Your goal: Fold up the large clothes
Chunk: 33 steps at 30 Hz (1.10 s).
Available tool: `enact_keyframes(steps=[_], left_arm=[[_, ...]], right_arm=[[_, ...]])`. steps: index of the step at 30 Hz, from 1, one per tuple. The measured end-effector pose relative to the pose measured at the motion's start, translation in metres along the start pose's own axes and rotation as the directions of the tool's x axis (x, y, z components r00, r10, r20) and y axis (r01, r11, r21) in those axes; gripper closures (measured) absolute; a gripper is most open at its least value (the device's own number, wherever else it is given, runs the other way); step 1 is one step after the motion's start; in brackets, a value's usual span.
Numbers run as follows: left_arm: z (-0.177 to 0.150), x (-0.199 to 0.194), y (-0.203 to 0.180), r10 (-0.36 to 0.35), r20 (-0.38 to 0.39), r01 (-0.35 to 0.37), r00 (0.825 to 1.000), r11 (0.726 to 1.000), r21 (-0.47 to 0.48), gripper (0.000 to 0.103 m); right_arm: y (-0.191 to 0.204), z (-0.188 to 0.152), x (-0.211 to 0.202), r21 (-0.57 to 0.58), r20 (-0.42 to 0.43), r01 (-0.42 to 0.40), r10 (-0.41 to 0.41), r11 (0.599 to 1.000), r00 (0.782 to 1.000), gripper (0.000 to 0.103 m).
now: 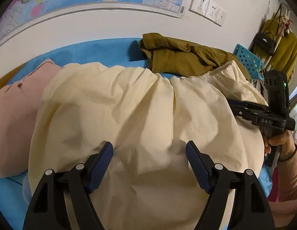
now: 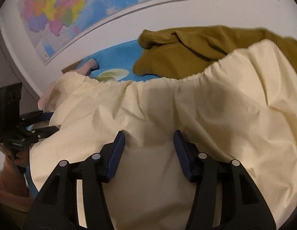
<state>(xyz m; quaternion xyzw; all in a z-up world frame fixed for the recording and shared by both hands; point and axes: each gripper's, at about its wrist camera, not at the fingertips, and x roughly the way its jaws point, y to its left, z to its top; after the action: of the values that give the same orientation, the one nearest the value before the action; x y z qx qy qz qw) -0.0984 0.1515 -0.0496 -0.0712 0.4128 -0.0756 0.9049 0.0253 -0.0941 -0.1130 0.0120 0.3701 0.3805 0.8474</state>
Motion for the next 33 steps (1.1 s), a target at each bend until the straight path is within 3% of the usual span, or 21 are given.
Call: enact_keyframes(steps=[4, 7, 10, 14, 17, 20, 23, 27, 30, 33], left_arm=[[-0.005, -0.014, -0.009, 0.018, 0.056, -0.019, 0.998, 1.000, 0.024, 0.027], [-0.011, -0.026, -0.013, 0.045, 0.096, -0.051, 0.994, 0.997, 0.060, 0.025], [-0.014, -0.026, -0.013, 0.056, 0.089, -0.063, 0.994, 0.995, 0.072, 0.024], [-0.016, -0.021, -0.011, 0.067, 0.072, -0.071, 0.995, 0.995, 0.068, 0.024], [-0.017, -0.019, -0.011, 0.075, 0.075, -0.080, 0.994, 0.995, 0.065, 0.024], [-0.019, -0.020, -0.012, 0.087, 0.079, -0.092, 0.993, 0.994, 0.065, 0.024], [-0.021, -0.024, -0.014, 0.108, 0.085, -0.115, 0.990, 0.991, 0.075, 0.024], [-0.025, -0.030, -0.013, 0.133, 0.095, -0.139, 0.987, 0.988, 0.068, 0.024], [-0.028, -0.030, -0.011, 0.134, 0.097, -0.140, 0.986, 0.988, 0.058, 0.024], [-0.031, -0.029, -0.011, 0.142, 0.100, -0.147, 0.985, 0.988, 0.053, 0.023]], right_arm=[[-0.005, -0.006, -0.035, 0.010, 0.066, -0.023, 0.022, 1.000, 0.998, 0.048], [-0.020, -0.009, -0.068, 0.046, 0.146, 0.018, -0.024, 0.999, 0.989, 0.045], [-0.050, -0.013, -0.096, 0.124, 0.198, 0.060, -0.084, 0.990, 0.977, 0.044], [-0.098, -0.026, -0.105, 0.240, 0.164, 0.152, -0.194, 0.959, 0.967, 0.046], [-0.123, -0.041, -0.092, 0.278, 0.091, 0.182, -0.214, 0.943, 0.972, 0.051], [-0.120, -0.047, -0.095, 0.280, 0.111, 0.170, -0.207, 0.945, 0.972, 0.050], [-0.114, -0.052, -0.118, 0.288, 0.186, 0.126, -0.185, 0.949, 0.965, 0.048], [-0.087, -0.057, -0.147, 0.222, 0.259, 0.075, -0.133, 0.972, 0.957, 0.047], [-0.065, -0.061, -0.144, 0.134, 0.245, 0.057, -0.089, 0.989, 0.966, 0.043], [-0.065, -0.067, -0.122, 0.143, 0.178, 0.064, -0.089, 0.988, 0.980, 0.043]])
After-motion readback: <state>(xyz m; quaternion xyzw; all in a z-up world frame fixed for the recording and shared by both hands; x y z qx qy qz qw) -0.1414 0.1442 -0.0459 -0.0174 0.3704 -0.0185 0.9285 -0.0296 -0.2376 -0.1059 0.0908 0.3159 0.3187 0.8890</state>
